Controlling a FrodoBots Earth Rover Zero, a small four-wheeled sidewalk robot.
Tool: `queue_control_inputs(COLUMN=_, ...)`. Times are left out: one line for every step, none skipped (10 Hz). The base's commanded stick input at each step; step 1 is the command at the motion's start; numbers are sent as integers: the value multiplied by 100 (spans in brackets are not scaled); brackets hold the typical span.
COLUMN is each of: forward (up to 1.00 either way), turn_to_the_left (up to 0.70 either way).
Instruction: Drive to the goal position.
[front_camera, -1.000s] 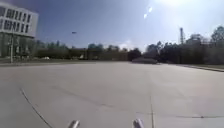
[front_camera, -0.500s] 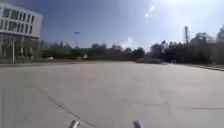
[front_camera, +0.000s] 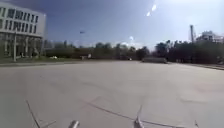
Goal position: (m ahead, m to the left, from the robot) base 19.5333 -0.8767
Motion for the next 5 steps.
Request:
queue_control_inputs(forward=100, turn_to_the_left=0)
queue_control_inputs(forward=100, turn_to_the_left=0)
queue_control_inputs(forward=100, turn_to_the_left=-1)
queue_control_inputs(forward=100, turn_to_the_left=-7)
queue_control_inputs(forward=100, turn_to_the_left=-13)
